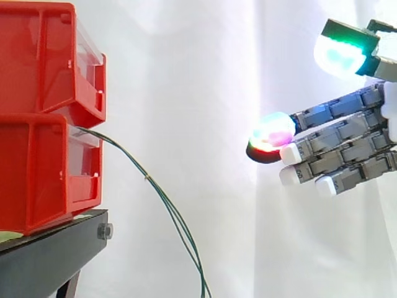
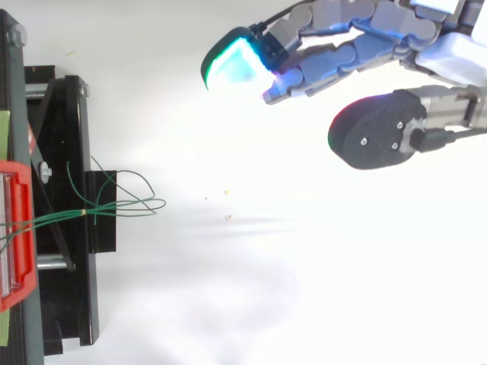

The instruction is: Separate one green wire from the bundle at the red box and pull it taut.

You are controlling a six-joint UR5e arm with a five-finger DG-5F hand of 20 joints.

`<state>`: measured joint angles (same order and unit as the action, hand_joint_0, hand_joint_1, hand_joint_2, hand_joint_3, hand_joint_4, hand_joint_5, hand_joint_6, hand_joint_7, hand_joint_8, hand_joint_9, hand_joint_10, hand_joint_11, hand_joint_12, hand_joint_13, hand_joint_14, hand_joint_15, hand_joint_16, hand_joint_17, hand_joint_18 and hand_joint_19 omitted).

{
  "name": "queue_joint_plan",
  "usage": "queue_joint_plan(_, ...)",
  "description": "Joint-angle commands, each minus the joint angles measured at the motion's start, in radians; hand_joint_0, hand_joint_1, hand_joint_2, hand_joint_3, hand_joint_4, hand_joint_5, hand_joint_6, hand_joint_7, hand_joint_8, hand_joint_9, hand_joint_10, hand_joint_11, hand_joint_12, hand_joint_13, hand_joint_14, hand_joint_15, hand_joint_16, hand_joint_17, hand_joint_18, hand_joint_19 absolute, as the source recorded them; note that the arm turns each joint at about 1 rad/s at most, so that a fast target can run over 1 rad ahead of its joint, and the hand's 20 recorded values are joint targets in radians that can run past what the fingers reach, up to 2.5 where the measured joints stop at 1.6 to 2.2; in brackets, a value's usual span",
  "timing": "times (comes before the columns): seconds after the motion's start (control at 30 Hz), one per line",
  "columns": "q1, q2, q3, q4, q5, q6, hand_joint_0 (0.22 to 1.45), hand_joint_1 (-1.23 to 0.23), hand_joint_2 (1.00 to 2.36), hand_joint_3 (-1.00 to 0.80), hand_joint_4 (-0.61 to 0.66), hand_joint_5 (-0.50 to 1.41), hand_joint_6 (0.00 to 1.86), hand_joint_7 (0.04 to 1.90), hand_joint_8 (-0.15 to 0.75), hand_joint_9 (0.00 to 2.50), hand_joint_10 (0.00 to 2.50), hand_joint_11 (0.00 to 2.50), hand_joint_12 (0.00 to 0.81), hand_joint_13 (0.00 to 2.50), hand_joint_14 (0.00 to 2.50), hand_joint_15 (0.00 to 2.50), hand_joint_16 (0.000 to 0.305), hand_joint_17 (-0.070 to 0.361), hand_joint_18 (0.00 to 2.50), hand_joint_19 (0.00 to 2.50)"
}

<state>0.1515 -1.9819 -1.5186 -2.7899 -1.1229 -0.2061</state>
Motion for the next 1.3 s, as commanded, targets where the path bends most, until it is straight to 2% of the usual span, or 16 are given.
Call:
queue_joint_plan(0.0,0.000,0.000,0.000,0.003,0.018,-0.006,0.55,-0.48,1.00,-0.45,0.28,-0.20,0.50,0.68,0.287,0.63,0.00,0.07,0.309,0.50,0.00,0.10,0.044,0.098,0.61,0.28)
queue_joint_plan(0.13,0.002,-0.012,0.000,0.004,0.028,-0.024,0.55,-0.48,1.00,-0.45,0.28,-0.19,0.50,0.68,0.287,0.63,0.00,0.08,0.310,0.50,0.00,0.10,0.044,0.098,0.61,0.28)
queue_joint_plan(0.27,0.002,-0.041,0.000,0.018,0.032,-0.019,0.56,-0.48,1.01,-0.45,0.28,-0.19,0.50,0.68,0.288,0.64,0.00,0.08,0.309,0.50,0.00,0.10,0.044,0.099,0.61,0.29)
queue_joint_plan(0.37,0.005,-0.061,0.000,0.044,0.075,-0.024,0.56,-0.48,1.01,-0.45,0.28,-0.19,0.50,0.68,0.289,0.65,0.00,0.10,0.308,0.50,0.00,0.10,0.044,0.099,0.61,0.29)
queue_joint_plan(0.43,0.006,-0.063,0.000,0.055,0.087,-0.026,0.56,-0.48,1.01,-0.45,0.28,-0.19,0.50,0.68,0.289,0.66,0.00,0.09,0.309,0.51,0.00,0.10,0.045,0.100,0.61,0.29)
queue_joint_plan(0.47,0.006,-0.084,0.000,0.069,0.094,-0.024,0.56,-0.48,1.00,-0.45,0.28,-0.19,0.50,0.68,0.289,0.66,0.00,0.09,0.308,0.51,0.00,0.11,0.045,0.101,0.61,0.29)
queue_joint_plan(0.63,0.006,-0.114,0.000,0.095,0.097,-0.021,0.56,-0.47,1.01,-0.45,0.28,-0.19,0.50,0.68,0.288,0.66,0.00,0.10,0.311,0.52,0.00,0.11,0.045,0.101,0.60,0.29)
queue_joint_plan(0.67,0.008,-0.133,0.000,0.133,0.100,-0.021,0.56,-0.47,1.01,-0.45,0.28,-0.19,0.50,0.68,0.290,0.66,0.00,0.09,0.311,0.52,0.00,0.11,0.045,0.102,0.60,0.30)
queue_joint_plan(0.73,0.006,-0.133,0.000,0.151,0.101,-0.026,0.56,-0.47,1.01,-0.45,0.28,-0.19,0.50,0.68,0.288,0.66,0.00,0.09,0.311,0.52,0.00,0.11,0.045,0.101,0.60,0.30)
queue_joint_plan(0.8,0.010,-0.133,0.000,0.170,0.112,-0.055,0.56,-0.47,1.01,-0.45,0.29,-0.19,0.50,0.68,0.287,0.66,0.00,0.09,0.312,0.52,0.00,0.12,0.045,0.102,0.60,0.30)
queue_joint_plan(0.83,0.013,-0.133,0.000,0.174,0.124,-0.096,0.56,-0.47,1.01,-0.45,0.29,-0.19,0.50,0.68,0.287,0.66,0.00,0.10,0.311,0.52,0.00,0.11,0.045,0.102,0.60,0.29)
queue_joint_plan(0.93,0.017,-0.141,0.000,0.190,0.132,-0.116,0.56,-0.47,1.01,-0.45,0.29,-0.19,0.50,0.68,0.290,0.67,0.00,0.10,0.312,0.53,0.00,0.11,0.045,0.102,0.60,0.31)
queue_joint_plan(1.07,0.020,-0.164,0.002,0.224,0.129,-0.108,0.56,-0.47,1.01,-0.45,0.29,-0.19,0.50,0.68,0.289,0.67,0.00,0.10,0.313,0.54,0.00,0.12,0.046,0.103,0.60,0.30)
queue_joint_plan(1.13,0.022,-0.186,0.011,0.256,0.127,-0.104,0.56,-0.47,1.01,-0.45,0.29,-0.19,0.50,0.68,0.290,0.67,0.00,0.10,0.316,0.54,0.00,0.13,0.046,0.104,0.60,0.31)
queue_joint_plan(1.17,0.026,-0.212,0.023,0.276,0.126,-0.105,0.56,-0.47,1.01,-0.44,0.29,-0.19,0.50,0.69,0.290,0.67,0.00,0.10,0.317,0.55,0.00,0.13,0.046,0.104,0.60,0.31)
queue_joint_plan(1.27,0.037,-0.265,0.089,0.282,0.117,-0.098,0.56,-0.47,1.01,-0.44,0.29,-0.19,0.50,0.69,0.291,0.67,0.00,0.10,0.320,0.56,0.01,0.13,0.047,0.106,0.59,0.31)
